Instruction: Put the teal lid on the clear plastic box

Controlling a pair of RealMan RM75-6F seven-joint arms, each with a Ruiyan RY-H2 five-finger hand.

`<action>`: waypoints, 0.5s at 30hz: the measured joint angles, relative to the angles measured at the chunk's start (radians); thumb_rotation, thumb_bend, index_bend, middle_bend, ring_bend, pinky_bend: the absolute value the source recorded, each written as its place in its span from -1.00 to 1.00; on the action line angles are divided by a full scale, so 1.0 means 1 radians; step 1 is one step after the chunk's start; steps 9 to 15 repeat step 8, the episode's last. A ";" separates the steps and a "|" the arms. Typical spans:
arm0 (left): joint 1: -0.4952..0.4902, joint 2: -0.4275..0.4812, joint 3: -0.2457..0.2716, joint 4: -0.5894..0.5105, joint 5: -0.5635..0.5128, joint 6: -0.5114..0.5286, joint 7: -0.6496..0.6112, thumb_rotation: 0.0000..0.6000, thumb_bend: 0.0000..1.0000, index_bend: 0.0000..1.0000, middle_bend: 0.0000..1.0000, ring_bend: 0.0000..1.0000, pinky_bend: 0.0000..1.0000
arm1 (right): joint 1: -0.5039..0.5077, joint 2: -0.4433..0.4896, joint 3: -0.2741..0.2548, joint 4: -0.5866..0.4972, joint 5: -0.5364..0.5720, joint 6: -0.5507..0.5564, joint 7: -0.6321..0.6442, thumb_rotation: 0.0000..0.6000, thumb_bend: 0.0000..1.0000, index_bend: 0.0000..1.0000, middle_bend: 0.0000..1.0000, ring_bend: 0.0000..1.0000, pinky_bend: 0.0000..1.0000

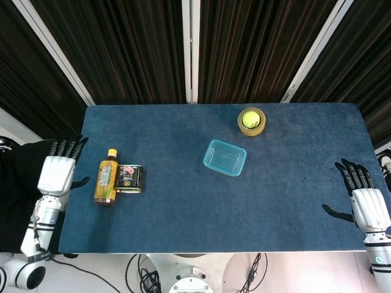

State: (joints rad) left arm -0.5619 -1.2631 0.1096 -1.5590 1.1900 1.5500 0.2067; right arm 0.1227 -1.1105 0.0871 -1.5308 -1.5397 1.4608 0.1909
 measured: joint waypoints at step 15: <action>0.215 0.000 0.048 -0.012 0.072 0.168 -0.004 1.00 -1.00 -0.78 -0.87 -1.00 -0.99 | -0.017 -0.017 -0.012 -0.015 0.024 0.001 -0.019 1.00 -0.90 -1.00 -1.00 -1.00 -1.00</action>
